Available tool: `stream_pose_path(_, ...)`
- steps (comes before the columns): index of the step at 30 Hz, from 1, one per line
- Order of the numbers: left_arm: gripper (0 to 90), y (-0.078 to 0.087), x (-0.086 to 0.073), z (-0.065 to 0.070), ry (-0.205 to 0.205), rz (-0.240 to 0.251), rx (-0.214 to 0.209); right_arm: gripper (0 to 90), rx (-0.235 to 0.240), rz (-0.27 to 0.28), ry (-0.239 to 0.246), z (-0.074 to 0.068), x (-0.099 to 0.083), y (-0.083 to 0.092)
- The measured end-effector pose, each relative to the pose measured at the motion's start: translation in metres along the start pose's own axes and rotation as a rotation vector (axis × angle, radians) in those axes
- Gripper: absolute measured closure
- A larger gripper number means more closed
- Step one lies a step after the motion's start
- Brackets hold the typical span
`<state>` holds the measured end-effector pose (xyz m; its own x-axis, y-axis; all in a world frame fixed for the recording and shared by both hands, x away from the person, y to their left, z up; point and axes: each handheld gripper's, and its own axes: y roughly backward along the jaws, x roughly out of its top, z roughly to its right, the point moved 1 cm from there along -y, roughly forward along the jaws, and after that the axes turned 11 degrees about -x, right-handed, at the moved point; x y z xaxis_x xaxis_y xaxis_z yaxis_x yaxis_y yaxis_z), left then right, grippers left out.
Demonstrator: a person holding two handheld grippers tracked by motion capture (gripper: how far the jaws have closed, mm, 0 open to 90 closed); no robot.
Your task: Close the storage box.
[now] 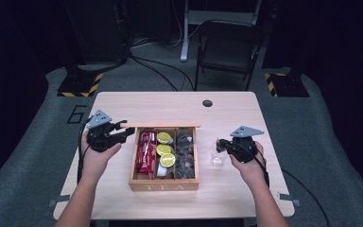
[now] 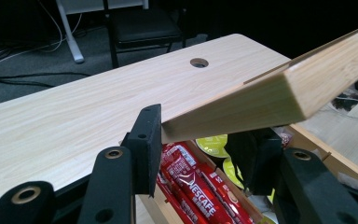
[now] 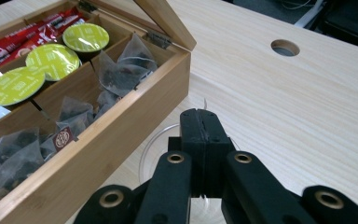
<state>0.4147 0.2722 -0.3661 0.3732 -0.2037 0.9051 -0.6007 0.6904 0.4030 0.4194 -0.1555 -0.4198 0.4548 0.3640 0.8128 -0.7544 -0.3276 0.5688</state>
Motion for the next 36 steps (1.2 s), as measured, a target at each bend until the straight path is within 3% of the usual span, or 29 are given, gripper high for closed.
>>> stream_pose_path(13, 55.6, 0.000, 0.000, 0.000, -0.004, -0.005, -0.001, 90.0, 0.002, -0.064, 0.038, -0.003, -0.008, -0.012)
stream_pose_path(18, 55.6, 0.000, 0.000, 0.000, -0.004, -0.005, -0.001, 90.0, 0.002, -0.072, 0.028, -0.003, -0.010, -0.014)
stream_pose_path(28, 55.6, 0.000, 0.000, 0.000, -0.003, -0.005, 0.000, 83.5, -0.017, -0.054, -0.007, 0.000, -0.012, -0.013)
stream_pose_path(36, 55.7, 0.000, 0.000, 0.001, -0.002, -0.007, 0.002, 77.0, -0.019, -0.021, -0.007, -0.002, -0.007, -0.007)
